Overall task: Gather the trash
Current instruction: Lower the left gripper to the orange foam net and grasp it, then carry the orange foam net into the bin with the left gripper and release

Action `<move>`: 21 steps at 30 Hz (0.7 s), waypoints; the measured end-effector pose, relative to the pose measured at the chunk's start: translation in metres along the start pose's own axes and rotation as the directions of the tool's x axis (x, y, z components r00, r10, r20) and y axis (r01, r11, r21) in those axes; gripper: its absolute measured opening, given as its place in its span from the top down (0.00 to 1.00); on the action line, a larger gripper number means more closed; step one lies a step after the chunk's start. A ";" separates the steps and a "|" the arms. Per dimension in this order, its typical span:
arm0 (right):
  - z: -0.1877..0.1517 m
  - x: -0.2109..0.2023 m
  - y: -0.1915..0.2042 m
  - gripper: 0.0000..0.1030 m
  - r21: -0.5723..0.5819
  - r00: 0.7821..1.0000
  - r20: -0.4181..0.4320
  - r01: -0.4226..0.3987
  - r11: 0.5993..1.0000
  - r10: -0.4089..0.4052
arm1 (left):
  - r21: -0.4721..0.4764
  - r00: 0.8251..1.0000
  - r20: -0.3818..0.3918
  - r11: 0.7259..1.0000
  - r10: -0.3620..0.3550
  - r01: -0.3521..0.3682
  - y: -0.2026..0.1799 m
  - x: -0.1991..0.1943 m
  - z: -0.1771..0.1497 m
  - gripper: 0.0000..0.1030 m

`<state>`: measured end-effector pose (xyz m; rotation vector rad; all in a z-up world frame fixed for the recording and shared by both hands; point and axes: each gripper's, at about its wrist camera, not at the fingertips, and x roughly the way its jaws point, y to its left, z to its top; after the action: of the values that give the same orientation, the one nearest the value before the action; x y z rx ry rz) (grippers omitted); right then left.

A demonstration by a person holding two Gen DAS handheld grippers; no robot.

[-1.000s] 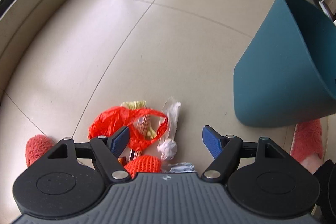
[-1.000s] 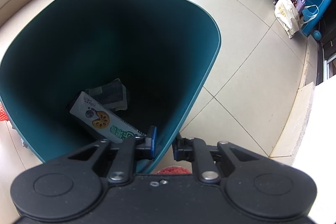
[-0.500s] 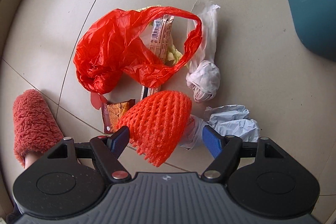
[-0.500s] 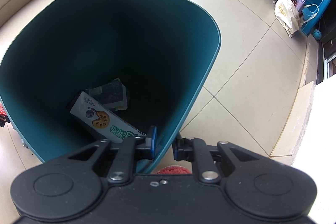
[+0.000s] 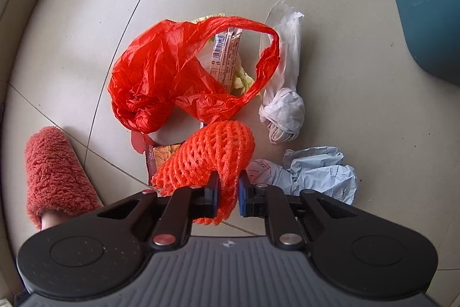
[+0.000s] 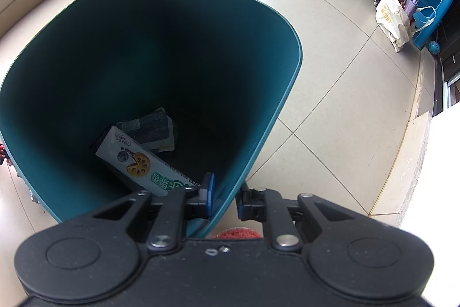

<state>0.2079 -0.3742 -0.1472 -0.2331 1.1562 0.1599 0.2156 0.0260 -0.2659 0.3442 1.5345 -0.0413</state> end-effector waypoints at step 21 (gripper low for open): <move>-0.001 -0.002 -0.004 0.86 0.005 1.000 0.006 -0.011 1.000 0.011 | 0.065 0.939 0.272 0.978 -0.209 0.199 -0.026 -0.181 0.019 0.90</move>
<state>0.2071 -0.3784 -0.1453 -0.2222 1.1521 0.1672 0.2196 -0.0372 -0.0930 0.1966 1.2855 -0.2707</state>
